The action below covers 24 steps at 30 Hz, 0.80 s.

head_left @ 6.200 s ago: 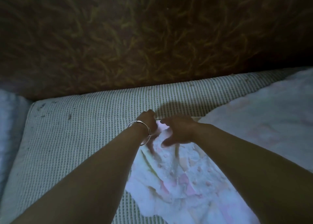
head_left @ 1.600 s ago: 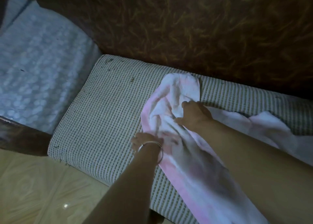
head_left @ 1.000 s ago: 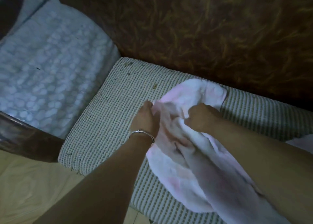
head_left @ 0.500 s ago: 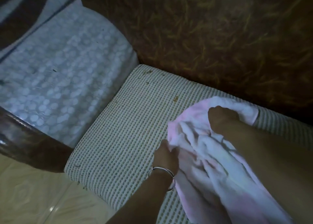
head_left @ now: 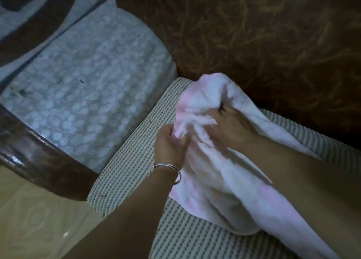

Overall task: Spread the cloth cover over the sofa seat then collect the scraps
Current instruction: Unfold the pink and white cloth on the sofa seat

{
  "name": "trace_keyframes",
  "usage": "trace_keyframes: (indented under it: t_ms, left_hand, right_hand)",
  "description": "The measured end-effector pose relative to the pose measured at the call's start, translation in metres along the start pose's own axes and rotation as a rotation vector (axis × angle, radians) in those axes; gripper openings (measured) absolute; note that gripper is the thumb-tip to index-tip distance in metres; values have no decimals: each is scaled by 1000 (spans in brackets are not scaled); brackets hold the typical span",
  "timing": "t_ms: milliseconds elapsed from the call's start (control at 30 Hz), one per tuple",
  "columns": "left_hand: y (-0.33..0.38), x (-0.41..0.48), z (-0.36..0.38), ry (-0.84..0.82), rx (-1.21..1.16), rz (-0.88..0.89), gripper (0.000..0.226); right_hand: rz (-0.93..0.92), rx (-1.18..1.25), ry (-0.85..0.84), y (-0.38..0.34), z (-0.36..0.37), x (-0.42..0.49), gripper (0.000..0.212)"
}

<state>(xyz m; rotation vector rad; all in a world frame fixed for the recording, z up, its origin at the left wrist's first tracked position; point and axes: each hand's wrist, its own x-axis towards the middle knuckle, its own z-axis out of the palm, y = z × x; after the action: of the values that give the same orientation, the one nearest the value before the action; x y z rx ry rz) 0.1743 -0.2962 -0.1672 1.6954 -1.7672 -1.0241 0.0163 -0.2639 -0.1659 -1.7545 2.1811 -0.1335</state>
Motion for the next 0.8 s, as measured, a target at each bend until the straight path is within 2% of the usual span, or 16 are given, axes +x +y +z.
trace_keyframes:
  t_ms: [67,100,167,233,300,367,433,500,567,633,733,800]
  left_hand:
    - [-12,-1,6,-105,82,4,9]
    - [-17,-2,6,-155,151,-28,24]
    - [-27,-5,4,-291,322,-164,65]
    - [-34,-11,4,-398,500,-254,83]
    - [-36,-18,8,-424,669,-228,76]
    - [-36,-21,15,-408,766,-153,53]
    - [-37,-23,21,-437,722,-55,32]
    - [-34,-25,24,-492,580,32,23]
    - [-33,-16,16,-443,570,108,23]
    - [-35,1,0,-353,687,131,27]
    - [-43,32,-35,-277,850,20,26]
    - [-52,47,-52,-305,1023,-55,33]
  right_hand:
    - [72,-158,-164,9,8,-1,40]
    - [94,-229,-193,11,9,-1,40]
    - [143,-283,-124,10,10,3,40]
    - [166,-273,-44,4,12,11,45]
    - [196,-162,-75,-2,17,19,57]
    - [274,-34,-157,-2,22,28,56]
    - [324,-33,-172,-3,27,33,39]
    - [311,-75,-153,-5,29,39,30]
    - [246,-113,-123,-10,27,43,29]
    - [199,-87,-71,-13,22,45,29]
    - [147,167,-2,-24,8,48,27]
    - [94,191,11,-35,4,55,27]
